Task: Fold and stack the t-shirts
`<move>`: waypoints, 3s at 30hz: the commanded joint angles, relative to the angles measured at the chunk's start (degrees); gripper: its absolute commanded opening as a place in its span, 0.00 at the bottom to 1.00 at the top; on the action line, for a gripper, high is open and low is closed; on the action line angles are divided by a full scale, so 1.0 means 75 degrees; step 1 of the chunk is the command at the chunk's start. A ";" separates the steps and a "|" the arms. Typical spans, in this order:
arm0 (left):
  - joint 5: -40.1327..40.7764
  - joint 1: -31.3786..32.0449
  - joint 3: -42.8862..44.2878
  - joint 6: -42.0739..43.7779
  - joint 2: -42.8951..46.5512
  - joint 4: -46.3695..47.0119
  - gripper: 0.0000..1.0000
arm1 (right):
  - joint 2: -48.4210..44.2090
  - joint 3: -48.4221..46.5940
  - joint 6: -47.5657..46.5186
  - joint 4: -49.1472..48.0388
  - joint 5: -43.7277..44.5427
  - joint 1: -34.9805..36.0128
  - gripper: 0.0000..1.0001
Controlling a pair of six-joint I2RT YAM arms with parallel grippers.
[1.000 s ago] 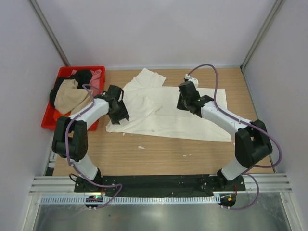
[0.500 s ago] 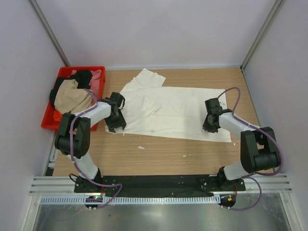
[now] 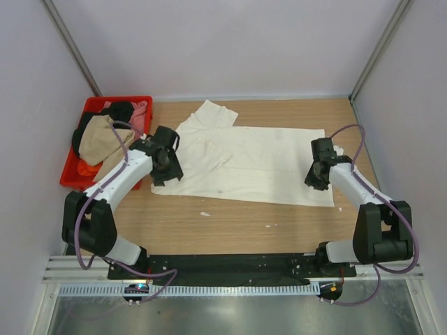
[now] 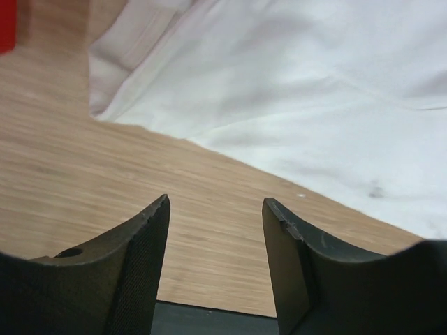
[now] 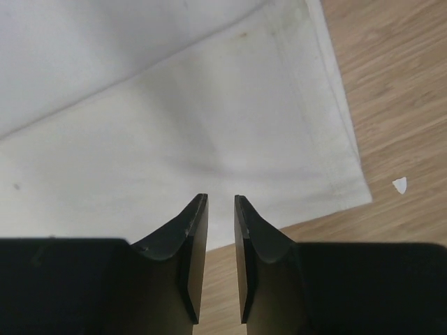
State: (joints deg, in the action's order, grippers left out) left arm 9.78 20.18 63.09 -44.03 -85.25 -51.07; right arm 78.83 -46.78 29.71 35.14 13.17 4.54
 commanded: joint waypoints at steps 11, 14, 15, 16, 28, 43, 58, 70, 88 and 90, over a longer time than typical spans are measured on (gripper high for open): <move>-0.0881 -0.0991 0.5684 0.1980 -0.3126 0.1195 0.60 | 0.1359 -0.3415 -0.0750 -0.1683 -0.2420 -0.1471 0.33; -0.1093 -0.1249 0.6317 0.2015 -0.4228 0.1966 0.61 | 0.1957 -0.3815 -0.1031 -0.2188 -0.2646 -0.1612 0.38; -0.1151 -0.1308 0.6504 0.2015 -0.4474 0.2085 0.62 | 0.2098 -0.3921 -0.1125 -0.2386 -0.2786 -0.1636 0.38; -0.1221 -0.1355 0.6808 0.1981 -0.4999 0.2237 0.62 | 0.2436 -0.4027 -0.1207 -0.2446 -0.2775 -0.1694 0.40; -0.2333 -0.1637 1.0502 0.1420 -0.9220 0.4087 0.71 | 0.3938 -0.5187 -0.1992 -0.2950 -0.2658 -0.1987 0.40; -0.3320 -0.1602 1.0420 0.0024 -1.0113 0.5672 0.59 | 0.5977 -0.7096 -0.2415 -0.2482 -0.3606 -0.2432 0.47; -0.3882 -0.1578 1.0011 -0.0493 -0.9950 0.6480 0.00 | 0.7290 -0.8621 -0.3797 -0.1134 -0.4110 -0.2655 0.46; -0.3999 -0.1601 0.9928 -0.0410 -0.9539 0.6727 0.00 | 0.7536 -0.9007 -0.4594 -0.0818 -0.4344 -0.2855 0.40; -0.4093 -0.1695 0.9928 -0.0692 -0.9598 0.6973 0.00 | 0.8158 -0.9489 -0.5110 -0.0583 -0.5681 -0.2913 0.16; -0.4093 -0.1707 0.9916 -0.0692 -0.9528 0.6985 0.00 | 0.8053 -0.9442 -0.5110 -0.0653 -0.5752 -0.2960 0.17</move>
State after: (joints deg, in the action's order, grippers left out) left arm -19.57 7.99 137.64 -49.10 -160.86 -1.80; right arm 140.14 -116.79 -7.51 30.06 -27.46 -17.15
